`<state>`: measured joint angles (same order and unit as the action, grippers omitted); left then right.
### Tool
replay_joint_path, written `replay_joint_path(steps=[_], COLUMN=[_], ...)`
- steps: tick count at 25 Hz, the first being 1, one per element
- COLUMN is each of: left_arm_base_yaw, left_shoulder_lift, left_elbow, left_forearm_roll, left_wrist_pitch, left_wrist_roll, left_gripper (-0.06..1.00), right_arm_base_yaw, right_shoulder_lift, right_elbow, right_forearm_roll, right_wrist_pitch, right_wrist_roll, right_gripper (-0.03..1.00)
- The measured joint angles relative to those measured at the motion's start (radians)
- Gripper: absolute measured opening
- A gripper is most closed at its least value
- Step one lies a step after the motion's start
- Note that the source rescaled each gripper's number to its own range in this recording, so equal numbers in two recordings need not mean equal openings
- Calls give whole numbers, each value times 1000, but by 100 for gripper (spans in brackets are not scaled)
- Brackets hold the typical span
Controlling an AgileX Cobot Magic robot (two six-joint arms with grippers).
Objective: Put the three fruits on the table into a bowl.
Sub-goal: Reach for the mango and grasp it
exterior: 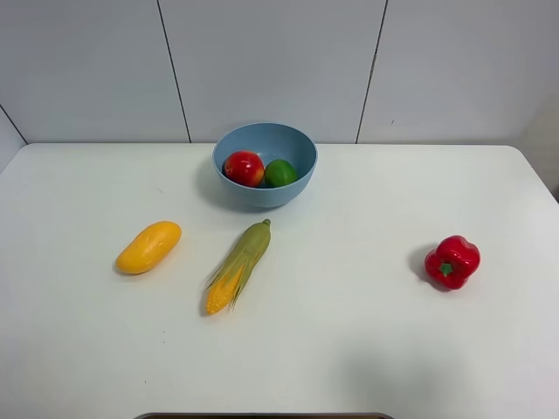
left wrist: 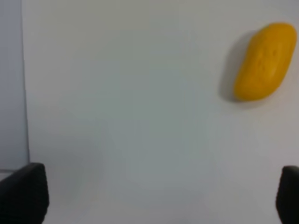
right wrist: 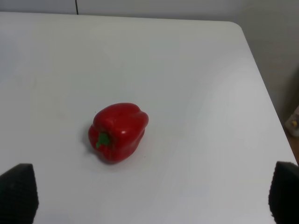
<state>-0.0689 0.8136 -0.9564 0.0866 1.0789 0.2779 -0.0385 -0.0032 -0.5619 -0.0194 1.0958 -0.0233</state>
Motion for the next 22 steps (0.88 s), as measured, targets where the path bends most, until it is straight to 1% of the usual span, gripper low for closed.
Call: replay_joint_path(steps=[7, 11, 14, 18, 22], left_arm_base_yaw=[-113, -161, -174, -175, -175], left_shoulder_lift=[215, 345, 430, 520, 566], left_elbow=[-110, -161, -173, -174, -174], left_forearm_roll=[-14, -16, -18, 3, -2], left_wrist_pitch=[0, 1, 4, -2, -60], left_wrist_roll=[19, 19, 19, 19, 20], left_gripper=[100, 100, 100, 100, 100], right_arm_base_yaw=[0, 0, 0, 0, 0], right_shoulder_lift=[0, 0, 0, 0, 0], right_elbow=[0, 0, 0, 0, 0], right_forearm_roll=[0, 0, 0, 0, 0], right_wrist_pitch=[0, 0, 0, 0, 0], right_wrist_roll=[0, 0, 0, 0, 0], right_gripper=[100, 100, 100, 100, 100])
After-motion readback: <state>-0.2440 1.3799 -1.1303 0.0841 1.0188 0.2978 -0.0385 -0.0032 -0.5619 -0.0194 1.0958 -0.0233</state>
